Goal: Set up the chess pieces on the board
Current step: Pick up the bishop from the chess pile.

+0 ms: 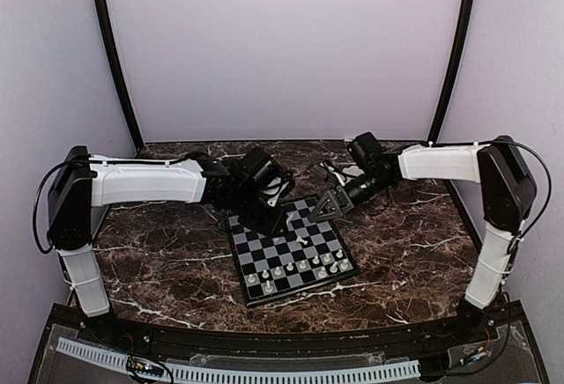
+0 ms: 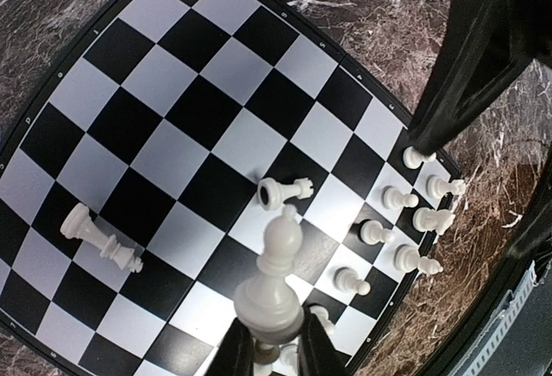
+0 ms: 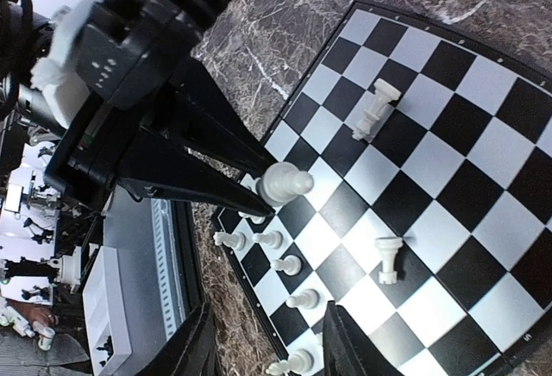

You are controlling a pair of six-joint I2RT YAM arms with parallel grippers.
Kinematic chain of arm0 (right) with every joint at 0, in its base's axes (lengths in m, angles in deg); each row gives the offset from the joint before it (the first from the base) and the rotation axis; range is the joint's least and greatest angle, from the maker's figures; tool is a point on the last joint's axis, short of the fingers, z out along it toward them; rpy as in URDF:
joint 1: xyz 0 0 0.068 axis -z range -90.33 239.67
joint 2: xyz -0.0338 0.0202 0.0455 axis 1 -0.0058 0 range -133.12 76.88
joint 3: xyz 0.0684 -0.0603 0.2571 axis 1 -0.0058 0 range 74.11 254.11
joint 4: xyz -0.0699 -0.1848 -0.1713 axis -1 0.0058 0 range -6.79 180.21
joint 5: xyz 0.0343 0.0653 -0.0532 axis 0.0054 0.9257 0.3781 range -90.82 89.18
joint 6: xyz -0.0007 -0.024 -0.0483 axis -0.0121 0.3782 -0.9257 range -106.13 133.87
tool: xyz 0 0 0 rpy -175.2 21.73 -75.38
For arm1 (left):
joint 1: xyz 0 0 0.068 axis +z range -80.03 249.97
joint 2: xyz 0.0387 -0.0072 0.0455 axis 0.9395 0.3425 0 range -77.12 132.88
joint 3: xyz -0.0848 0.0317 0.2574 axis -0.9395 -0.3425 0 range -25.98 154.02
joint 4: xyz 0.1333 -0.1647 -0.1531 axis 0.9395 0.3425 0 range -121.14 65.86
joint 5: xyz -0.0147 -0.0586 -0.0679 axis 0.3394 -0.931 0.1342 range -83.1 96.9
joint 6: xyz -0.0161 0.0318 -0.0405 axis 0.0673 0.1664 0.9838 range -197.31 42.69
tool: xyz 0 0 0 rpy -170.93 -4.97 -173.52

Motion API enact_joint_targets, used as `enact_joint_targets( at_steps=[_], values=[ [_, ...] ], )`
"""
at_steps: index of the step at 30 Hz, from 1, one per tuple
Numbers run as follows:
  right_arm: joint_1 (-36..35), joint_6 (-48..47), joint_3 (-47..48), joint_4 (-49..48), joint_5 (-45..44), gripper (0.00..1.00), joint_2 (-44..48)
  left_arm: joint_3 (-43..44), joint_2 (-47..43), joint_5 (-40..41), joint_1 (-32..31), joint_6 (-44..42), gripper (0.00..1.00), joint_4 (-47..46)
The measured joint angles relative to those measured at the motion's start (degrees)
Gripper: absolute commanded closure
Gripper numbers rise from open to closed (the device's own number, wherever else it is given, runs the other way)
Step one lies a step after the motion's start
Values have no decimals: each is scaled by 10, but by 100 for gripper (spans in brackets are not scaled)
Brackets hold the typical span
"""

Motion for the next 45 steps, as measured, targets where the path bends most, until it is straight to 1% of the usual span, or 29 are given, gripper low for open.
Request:
enact_joint_targets(
  at_steps=[7, 16, 19, 21, 24, 30, 38, 41, 45],
  values=[
    [-19, 62, 21, -37, 31, 55, -40, 4, 0, -14, -2, -7, 95, -12],
    [-19, 110, 27, -70, 33, 57, -52, 13, 0, -24, -16, -12, 95, -16],
    [-19, 117, 27, -73, 33, 62, -53, 13, 0, -25, -17, -13, 95, -16],
    [-19, 121, 27, -77, 33, 68, -53, 13, 0, -25, -19, -13, 95, -17],
    [-19, 126, 27, -82, 32, 74, -53, 14, 0, -25, -19, -13, 95, -17],
    [-19, 129, 27, -85, 31, 76, -53, 21, 0, -24, -20, -13, 95, -25],
    [-19, 124, 27, -85, 35, 97, -53, 31, 4, -24, -20, -13, 95, -25],
    [-19, 118, 27, -80, 33, 100, -53, 31, 7, -23, -21, -13, 95, -25],
    [-16, 94, 40, -61, 21, 100, -52, 31, 9, -20, -21, -13, 95, -24]
  ],
)
